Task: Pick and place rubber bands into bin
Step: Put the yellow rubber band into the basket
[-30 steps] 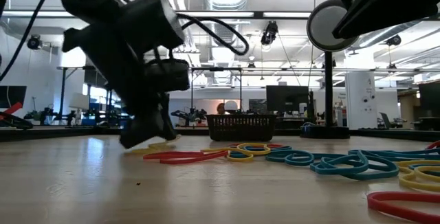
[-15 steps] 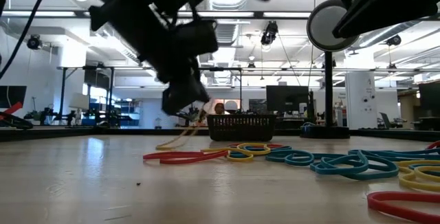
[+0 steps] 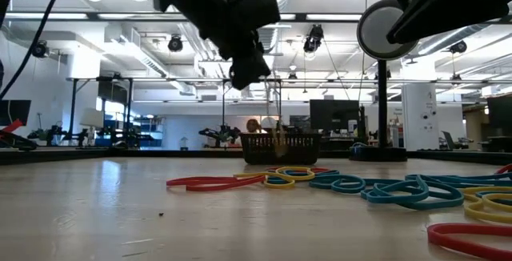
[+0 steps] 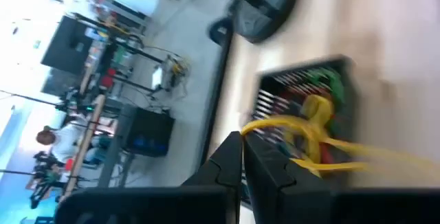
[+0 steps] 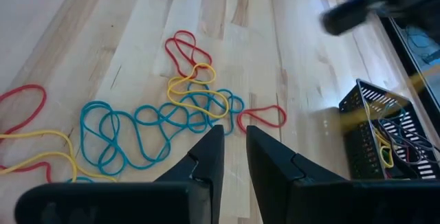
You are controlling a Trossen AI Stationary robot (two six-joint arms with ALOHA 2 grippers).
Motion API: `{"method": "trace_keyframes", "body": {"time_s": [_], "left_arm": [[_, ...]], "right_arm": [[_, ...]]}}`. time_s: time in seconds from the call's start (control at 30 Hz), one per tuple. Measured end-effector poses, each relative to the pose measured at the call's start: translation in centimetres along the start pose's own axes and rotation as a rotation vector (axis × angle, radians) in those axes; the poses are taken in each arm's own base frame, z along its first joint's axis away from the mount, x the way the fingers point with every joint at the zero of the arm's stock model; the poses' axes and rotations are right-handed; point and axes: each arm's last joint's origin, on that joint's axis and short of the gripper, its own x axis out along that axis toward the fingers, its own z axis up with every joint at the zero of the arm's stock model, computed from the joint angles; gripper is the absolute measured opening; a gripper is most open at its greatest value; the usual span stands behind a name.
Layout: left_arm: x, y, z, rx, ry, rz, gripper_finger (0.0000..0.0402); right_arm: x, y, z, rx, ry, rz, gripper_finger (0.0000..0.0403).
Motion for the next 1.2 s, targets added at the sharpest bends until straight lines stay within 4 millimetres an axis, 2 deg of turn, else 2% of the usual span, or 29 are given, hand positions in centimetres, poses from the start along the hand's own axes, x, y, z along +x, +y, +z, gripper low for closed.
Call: {"method": "trace_keyframes", "body": {"time_s": [0.3,0.57,0.77,1.2], "left_arm": [[2.0,4.0,-0.7,-0.07,-0.005,0.022,0.0],[3.9,5.7,-1.7,-0.119,-0.015,0.002,0.0],[4.5,6.2,-2.1,-0.14,-0.034,-0.025,0.0],[4.9,5.0,-3.9,-0.136,-0.03,-0.126,0.0]], "right_arm": [[0.0,0.0,0.0,-0.003,-0.001,0.001,0.0056],[0.0,0.0,0.0,-0.003,-0.002,0.001,0.0056],[0.0,0.0,0.0,-0.003,-0.002,0.001,0.0056],[0.0,0.0,0.0,-0.006,-0.002,-0.001,0.0056]]}}
